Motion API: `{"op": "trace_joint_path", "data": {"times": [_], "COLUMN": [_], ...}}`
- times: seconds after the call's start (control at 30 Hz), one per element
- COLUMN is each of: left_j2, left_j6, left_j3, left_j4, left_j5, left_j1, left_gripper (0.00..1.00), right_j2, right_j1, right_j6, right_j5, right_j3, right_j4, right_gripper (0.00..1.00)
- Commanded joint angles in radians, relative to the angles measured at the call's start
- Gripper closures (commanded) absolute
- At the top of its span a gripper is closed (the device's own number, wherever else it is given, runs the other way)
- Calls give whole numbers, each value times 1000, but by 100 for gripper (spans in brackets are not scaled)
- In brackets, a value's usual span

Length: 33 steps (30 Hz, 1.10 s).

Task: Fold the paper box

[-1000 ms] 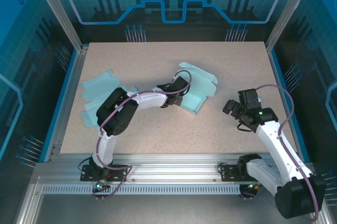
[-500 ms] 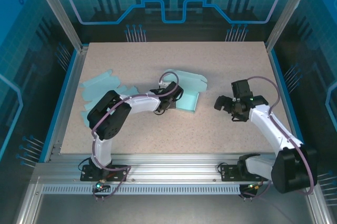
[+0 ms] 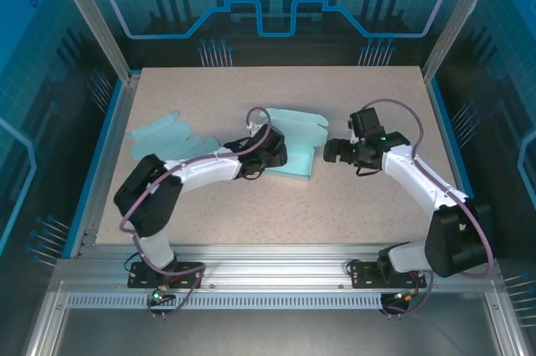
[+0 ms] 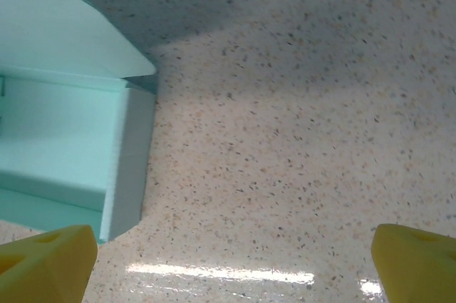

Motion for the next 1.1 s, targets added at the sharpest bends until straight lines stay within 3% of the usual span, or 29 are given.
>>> {"op": "trace_joint_path", "data": {"times": [0.0, 0.2, 0.37, 0.53, 0.77, 1.07], "left_j2": [-109, -138, -63, 17, 71, 119], "left_j6": [99, 395, 507, 591, 606, 620], "left_j3": [-22, -23, -2, 46, 76, 116], "left_j4": [48, 145, 222, 197, 209, 217], "left_j5": [11, 225, 395, 437, 469, 442], "left_j1": [34, 174, 281, 301, 301, 301], "left_gripper": [18, 20, 26, 29, 31, 33], "right_j2": [-1, 41, 77, 108, 203, 274], "right_j1": [10, 10, 10, 6, 4, -2], "right_j6": [-98, -171, -225, -240, -257, -263], "right_j5": [-29, -72, -99, -123, -149, -176], "right_j3": [46, 89, 127, 146, 187, 215], "right_j4": [30, 78, 115, 146, 169, 215], "right_gripper": [0, 11, 18, 24, 35, 40]}}
